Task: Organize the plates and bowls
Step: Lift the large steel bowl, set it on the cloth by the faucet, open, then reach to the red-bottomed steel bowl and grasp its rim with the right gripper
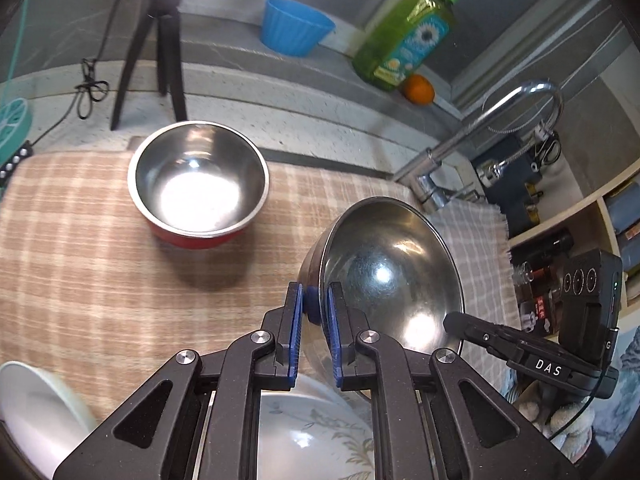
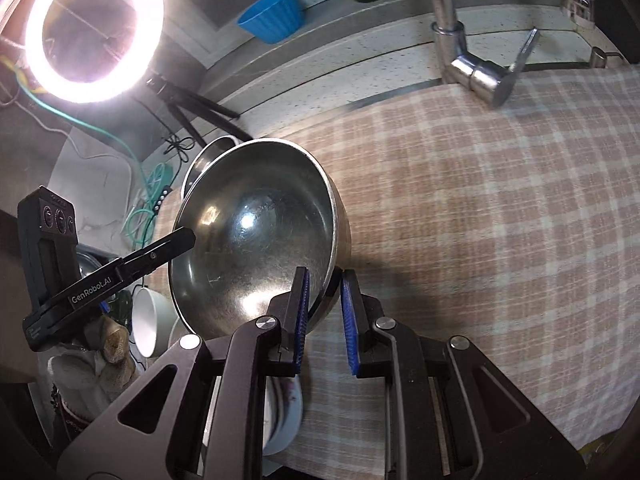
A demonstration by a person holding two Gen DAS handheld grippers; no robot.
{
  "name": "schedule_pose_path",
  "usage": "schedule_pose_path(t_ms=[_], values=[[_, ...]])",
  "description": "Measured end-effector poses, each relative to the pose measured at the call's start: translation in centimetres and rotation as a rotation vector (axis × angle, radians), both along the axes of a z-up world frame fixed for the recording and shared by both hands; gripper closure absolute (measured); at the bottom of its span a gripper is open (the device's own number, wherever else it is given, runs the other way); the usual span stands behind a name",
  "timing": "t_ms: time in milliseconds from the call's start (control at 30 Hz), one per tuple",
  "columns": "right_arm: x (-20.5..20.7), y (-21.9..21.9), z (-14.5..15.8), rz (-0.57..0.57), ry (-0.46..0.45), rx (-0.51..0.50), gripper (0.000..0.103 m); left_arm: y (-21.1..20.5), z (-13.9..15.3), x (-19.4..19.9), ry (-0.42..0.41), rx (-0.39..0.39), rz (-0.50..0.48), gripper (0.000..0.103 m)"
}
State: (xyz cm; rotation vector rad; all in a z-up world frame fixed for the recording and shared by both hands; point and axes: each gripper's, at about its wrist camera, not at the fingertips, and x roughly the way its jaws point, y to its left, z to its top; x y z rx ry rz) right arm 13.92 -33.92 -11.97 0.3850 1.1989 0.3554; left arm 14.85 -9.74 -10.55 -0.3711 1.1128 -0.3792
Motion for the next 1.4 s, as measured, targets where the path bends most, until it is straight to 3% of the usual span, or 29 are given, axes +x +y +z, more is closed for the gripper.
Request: schedule_pose_path(t_ms=[467, 1033, 1100, 1167, 1267, 1400], values=[[1.6, -2.8, -2.9, -0.031, 0.042, -0.019, 0.087, -3.5, -2.3, 1.0, 0.050, 0.048, -0.051, 0.092], [1.6, -2.7, -2.7, -0.023, 0.042, -0.019, 0.086, -3.8, -2.5, 1.3, 0.064, 0.055, -0.066, 0.089], [1.5, -2.6, -2.6, -0.027, 0.036, -0.030, 0.083, -3.8, -2.6, 1.3, 0.070, 0.055, -0.067, 0.088], [1.4, -2.7, -2.5, -0.030, 0.029, -0.040, 0.069, -3.8, -2.5, 1.2, 0.066, 0.059, -0.071, 0.088], [1.2, -2.8, -2.3, -0.036, 0.023, -0.031, 0.050, -3.7, -2.3, 1.0, 0.061, 0.065, -0.071, 0.076], [1.0, -2.9, -1.3, -0.045, -0.016, -0.052, 0.045, -3.4, -2.0, 0.9, 0.050, 0.065, -0.071, 0.076]])
